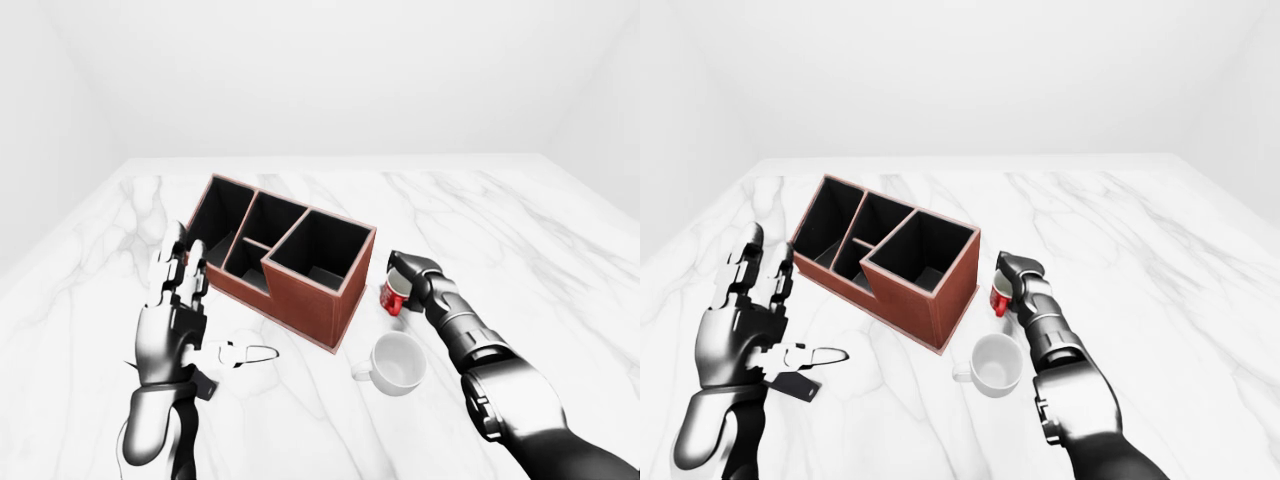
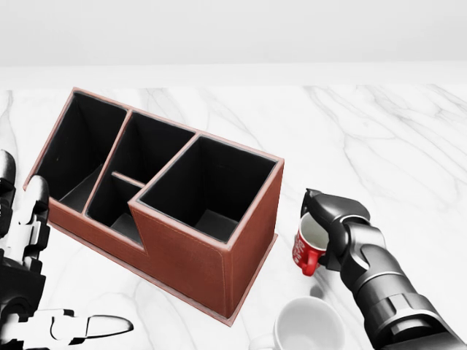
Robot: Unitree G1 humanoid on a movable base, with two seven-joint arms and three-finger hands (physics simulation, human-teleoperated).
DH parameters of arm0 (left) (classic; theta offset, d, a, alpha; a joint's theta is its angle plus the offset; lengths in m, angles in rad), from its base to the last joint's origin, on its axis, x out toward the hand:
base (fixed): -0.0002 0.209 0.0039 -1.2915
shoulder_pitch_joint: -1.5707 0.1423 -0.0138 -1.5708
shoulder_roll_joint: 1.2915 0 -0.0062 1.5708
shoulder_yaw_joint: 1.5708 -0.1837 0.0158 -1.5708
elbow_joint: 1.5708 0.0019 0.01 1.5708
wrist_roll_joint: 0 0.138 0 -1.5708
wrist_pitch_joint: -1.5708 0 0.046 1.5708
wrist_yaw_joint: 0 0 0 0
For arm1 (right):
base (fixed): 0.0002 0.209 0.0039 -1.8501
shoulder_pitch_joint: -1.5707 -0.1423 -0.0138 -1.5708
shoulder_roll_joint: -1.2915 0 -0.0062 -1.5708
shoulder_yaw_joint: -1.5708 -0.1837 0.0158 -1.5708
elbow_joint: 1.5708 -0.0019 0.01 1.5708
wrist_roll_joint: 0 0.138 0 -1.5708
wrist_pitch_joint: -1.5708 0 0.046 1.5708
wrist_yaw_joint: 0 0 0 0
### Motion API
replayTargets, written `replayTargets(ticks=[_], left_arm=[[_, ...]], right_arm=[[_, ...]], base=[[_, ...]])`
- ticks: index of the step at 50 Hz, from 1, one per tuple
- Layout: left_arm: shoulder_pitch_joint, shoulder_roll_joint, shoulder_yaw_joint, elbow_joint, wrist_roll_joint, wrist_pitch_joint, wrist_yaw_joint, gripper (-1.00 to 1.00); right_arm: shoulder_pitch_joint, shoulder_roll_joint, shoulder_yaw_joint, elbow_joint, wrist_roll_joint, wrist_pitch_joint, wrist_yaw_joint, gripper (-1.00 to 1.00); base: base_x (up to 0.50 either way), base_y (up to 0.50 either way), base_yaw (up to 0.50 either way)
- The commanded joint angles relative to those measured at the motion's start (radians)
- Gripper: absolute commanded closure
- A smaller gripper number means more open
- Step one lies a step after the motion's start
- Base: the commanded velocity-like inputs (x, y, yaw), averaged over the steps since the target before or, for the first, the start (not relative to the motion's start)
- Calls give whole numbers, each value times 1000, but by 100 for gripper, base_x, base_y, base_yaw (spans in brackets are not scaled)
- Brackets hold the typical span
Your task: Pick up the red mug and place it to the right of the caddy.
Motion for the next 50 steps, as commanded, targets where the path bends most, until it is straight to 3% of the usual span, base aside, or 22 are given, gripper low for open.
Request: replayTargets(ticks=[1, 20, 21, 22, 26, 30, 44, 50], left_arm=[[-9, 3, -1, -27, 0, 0, 5, -100], [-11, 1, -1, -24, 1, 0, 0, -100], [-12, 2, -1, -27, 0, 0, 1, -100], [-10, 1, -2, -29, 1, 0, 2, -100], [7, -5, -7, 5, 6, 0, -7, -100], [23, -8, -13, 58, 9, 0, -15, -100], [-4, 1, -2, -39, -1, 0, 1, -100], [10, -7, -15, 9, 12, 0, -9, -100]], right_arm=[[-7, 11, 10, 46, -7, 0, -62, 100], [-1, 23, 13, 101, -6, 0, -113, 94], [0, 22, 15, 100, -7, 0, -114, 78], [0, 22, 13, 101, -5, 0, -116, 4], [5, 19, 13, 96, -1, 0, -119, -100], [8, 13, 13, 95, 0, 0, -120, -100], [14, -9, 8, 62, -6, 0, -89, -100], [-45, -42, -15, 42, 12, 0, -53, -100]], base=[[0, 0, 0], [0, 0, 0], [0, 0, 0], [0, 0, 1], [0, 0, 1], [0, 0, 0], [0, 0, 0], [0, 0, 0]])
